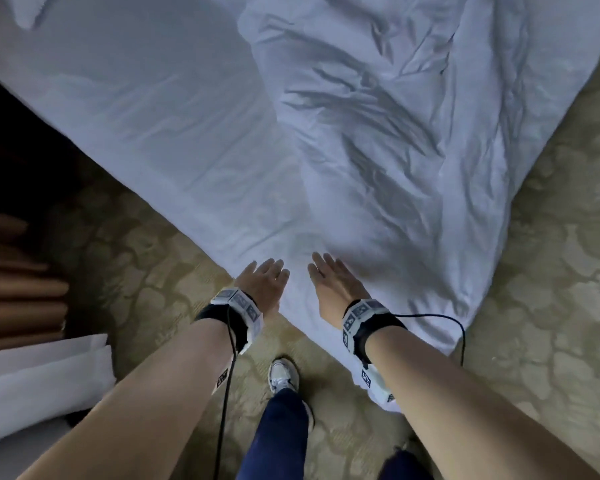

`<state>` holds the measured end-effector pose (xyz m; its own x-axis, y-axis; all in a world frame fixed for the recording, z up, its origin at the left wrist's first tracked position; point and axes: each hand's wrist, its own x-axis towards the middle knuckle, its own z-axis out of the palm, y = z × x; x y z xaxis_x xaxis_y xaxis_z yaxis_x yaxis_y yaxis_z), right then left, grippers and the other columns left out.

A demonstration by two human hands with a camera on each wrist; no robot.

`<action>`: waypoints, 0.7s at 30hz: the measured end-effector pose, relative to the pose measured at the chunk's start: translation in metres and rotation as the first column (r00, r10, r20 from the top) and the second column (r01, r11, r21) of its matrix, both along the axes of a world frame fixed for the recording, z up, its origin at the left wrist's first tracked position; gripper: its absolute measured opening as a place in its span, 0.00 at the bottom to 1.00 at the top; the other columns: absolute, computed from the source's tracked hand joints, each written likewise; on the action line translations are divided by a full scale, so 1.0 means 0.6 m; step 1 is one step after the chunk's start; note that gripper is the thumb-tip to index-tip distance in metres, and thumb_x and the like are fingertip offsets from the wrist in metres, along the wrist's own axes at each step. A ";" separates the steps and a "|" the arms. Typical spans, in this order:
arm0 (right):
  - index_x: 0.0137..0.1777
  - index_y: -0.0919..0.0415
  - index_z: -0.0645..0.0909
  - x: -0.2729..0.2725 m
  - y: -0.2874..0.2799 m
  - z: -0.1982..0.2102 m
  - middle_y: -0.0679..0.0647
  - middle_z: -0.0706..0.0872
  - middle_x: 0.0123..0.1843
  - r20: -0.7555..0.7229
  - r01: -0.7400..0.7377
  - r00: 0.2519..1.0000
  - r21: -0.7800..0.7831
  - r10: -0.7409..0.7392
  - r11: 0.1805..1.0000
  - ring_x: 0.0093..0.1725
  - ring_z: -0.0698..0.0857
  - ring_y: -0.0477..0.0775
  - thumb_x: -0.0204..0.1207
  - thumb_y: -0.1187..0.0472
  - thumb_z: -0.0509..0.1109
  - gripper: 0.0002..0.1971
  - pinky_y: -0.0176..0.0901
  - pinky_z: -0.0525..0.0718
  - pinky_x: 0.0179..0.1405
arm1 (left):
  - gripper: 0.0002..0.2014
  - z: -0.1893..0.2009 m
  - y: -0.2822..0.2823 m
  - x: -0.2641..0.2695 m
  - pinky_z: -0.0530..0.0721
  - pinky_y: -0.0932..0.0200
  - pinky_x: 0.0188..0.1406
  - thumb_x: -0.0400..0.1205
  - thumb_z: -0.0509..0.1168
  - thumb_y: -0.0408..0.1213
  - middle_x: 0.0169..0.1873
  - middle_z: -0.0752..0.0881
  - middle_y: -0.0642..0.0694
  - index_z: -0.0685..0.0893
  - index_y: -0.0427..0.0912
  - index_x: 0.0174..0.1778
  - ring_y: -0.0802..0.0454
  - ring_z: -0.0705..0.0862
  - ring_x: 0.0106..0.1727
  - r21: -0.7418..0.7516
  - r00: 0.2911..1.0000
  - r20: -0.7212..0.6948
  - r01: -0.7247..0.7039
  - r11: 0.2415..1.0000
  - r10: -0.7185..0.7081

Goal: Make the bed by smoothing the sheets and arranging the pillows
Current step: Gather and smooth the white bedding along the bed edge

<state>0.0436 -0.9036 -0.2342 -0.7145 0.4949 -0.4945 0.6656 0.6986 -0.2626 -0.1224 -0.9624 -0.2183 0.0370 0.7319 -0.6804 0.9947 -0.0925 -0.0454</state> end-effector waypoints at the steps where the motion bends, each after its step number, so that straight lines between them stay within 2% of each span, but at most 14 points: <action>1: 0.85 0.67 0.47 -0.031 0.008 -0.006 0.62 0.39 0.87 -0.008 0.019 1.000 -0.012 -0.019 1.000 0.86 0.43 0.61 0.79 0.72 0.58 0.37 0.52 0.45 0.85 | 0.32 -0.005 0.016 -0.033 0.53 0.45 0.84 0.86 0.59 0.41 0.85 0.51 0.42 0.53 0.40 0.85 0.46 0.50 0.86 -0.004 1.000 -0.018 0.012 1.000 -0.012; 5: 0.85 0.68 0.41 -0.125 0.053 -0.026 0.63 0.32 0.85 -0.022 0.086 0.996 -0.016 -0.086 0.996 0.86 0.38 0.62 0.75 0.74 0.54 0.39 0.54 0.43 0.85 | 0.32 -0.014 0.096 -0.134 0.51 0.43 0.84 0.87 0.54 0.40 0.86 0.46 0.43 0.48 0.40 0.85 0.46 0.47 0.86 0.041 0.996 -0.075 0.043 0.998 -0.040; 9: 0.85 0.68 0.44 -0.159 0.127 -0.052 0.65 0.37 0.86 -0.058 0.184 0.982 0.085 -0.179 0.979 0.86 0.43 0.64 0.77 0.66 0.58 0.39 0.55 0.44 0.84 | 0.32 -0.023 0.194 -0.166 0.50 0.43 0.84 0.88 0.53 0.42 0.86 0.44 0.45 0.47 0.42 0.86 0.46 0.45 0.86 0.062 0.993 -0.067 0.102 0.993 -0.098; 11: 0.86 0.67 0.44 -0.158 0.165 -0.065 0.65 0.37 0.86 -0.062 0.253 0.967 0.104 -0.248 0.962 0.86 0.43 0.64 0.77 0.61 0.62 0.42 0.53 0.43 0.84 | 0.33 -0.035 0.250 -0.164 0.49 0.42 0.84 0.88 0.52 0.42 0.86 0.42 0.46 0.45 0.42 0.86 0.46 0.44 0.86 0.042 0.990 -0.049 0.131 0.991 -0.129; 16: 0.84 0.59 0.29 -0.115 0.291 -0.073 0.64 0.39 0.86 0.041 0.434 0.896 0.136 -0.443 0.890 0.85 0.45 0.66 0.70 0.43 0.73 0.59 0.57 0.44 0.83 | 0.37 -0.054 0.385 -0.151 0.45 0.41 0.84 0.87 0.54 0.39 0.85 0.34 0.49 0.38 0.46 0.86 0.47 0.39 0.86 -0.027 0.986 -0.025 0.165 0.986 -0.166; 18: 0.84 0.57 0.28 -0.088 0.346 -0.067 0.66 0.43 0.85 0.085 0.455 0.877 0.161 -0.472 0.876 0.84 0.48 0.69 0.65 0.39 0.77 0.65 0.60 0.46 0.82 | 0.43 -0.059 0.447 -0.143 0.44 0.39 0.84 0.84 0.58 0.36 0.84 0.31 0.49 0.33 0.48 0.84 0.46 0.38 0.86 0.029 0.977 -0.029 0.214 0.976 -0.213; 21: 0.84 0.56 0.28 -0.060 0.415 -0.070 0.69 0.48 0.83 0.132 0.472 0.857 0.189 -0.498 0.861 0.81 0.54 0.72 0.61 0.40 0.80 0.69 0.63 0.51 0.81 | 0.49 -0.063 0.546 -0.129 0.45 0.35 0.82 0.80 0.64 0.38 0.85 0.39 0.51 0.32 0.51 0.84 0.44 0.43 0.86 0.157 0.964 -0.025 0.265 0.951 -0.264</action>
<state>0.0074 -0.6545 -0.2761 -0.2761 0.8316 -0.4818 0.9544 0.2962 -0.0356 -0.1995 -0.6351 -0.2561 0.2417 0.7939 -0.5579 0.9354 -0.3436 -0.0837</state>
